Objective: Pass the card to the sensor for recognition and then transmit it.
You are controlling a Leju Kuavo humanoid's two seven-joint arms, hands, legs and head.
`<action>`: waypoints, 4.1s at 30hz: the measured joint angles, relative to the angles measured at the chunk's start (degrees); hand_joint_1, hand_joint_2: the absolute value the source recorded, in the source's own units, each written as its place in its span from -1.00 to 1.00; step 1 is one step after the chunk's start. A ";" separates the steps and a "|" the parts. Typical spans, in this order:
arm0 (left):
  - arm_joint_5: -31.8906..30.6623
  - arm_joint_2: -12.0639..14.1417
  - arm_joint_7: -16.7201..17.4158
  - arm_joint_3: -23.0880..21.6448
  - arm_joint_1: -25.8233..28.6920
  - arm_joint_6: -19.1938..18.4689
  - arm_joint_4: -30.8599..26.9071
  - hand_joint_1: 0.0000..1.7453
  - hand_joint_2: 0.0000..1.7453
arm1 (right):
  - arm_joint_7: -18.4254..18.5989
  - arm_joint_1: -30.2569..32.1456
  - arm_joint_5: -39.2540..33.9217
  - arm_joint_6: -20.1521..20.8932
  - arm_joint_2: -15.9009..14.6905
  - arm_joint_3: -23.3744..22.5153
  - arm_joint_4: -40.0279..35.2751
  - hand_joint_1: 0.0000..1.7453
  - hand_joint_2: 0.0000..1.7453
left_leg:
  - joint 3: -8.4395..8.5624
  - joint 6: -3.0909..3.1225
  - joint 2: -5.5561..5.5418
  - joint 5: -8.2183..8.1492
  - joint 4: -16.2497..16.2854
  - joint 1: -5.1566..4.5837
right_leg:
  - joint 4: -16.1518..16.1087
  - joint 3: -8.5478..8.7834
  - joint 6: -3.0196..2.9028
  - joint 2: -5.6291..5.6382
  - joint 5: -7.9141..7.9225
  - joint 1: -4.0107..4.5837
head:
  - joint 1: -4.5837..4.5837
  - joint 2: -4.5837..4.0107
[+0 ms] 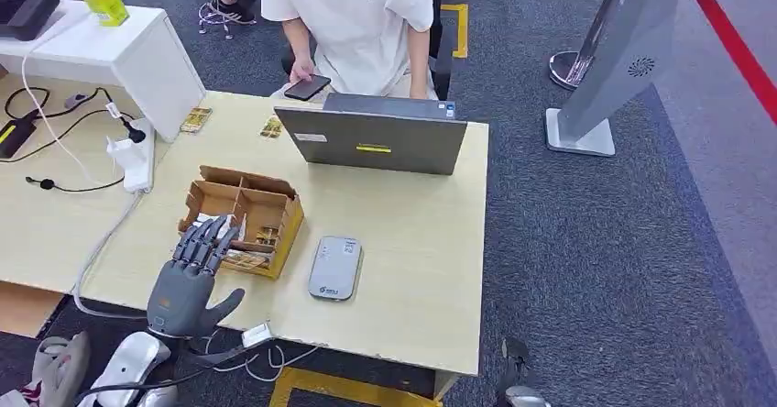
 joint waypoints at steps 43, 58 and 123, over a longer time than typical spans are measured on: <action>-3.58 -4.09 2.34 -0.13 -8.42 -1.79 12.50 -1.00 1.00 | 0.92 -0.74 2.21 0.02 0.61 1.53 0.00 -1.00 -1.00 | -0.01 0.03 -0.02 0.06 0.00 -0.01 | 0.00 -0.02 -0.02 -0.04 0.05 0.00 | 0.00 0.00; -1.55 -4.11 0.94 -0.15 -8.50 -1.66 13.40 1.00 1.00 | 1.18 -0.76 2.29 0.00 0.63 2.08 0.00 -1.00 -1.00 | -0.02 0.03 -0.02 0.06 0.00 -0.01 | 0.00 -0.02 -0.02 -0.04 0.05 0.00 | 0.00 0.00; -13.01 -25.58 13.75 -16.00 -48.69 -4.20 23.75 1.00 1.00 | 1.99 -3.10 5.95 0.90 3.96 4.35 0.09 -1.00 -1.00 | -0.27 0.21 -0.30 0.67 0.09 -0.08 | -0.07 -0.14 0.16 -0.25 0.71 -0.06 | 0.02 0.00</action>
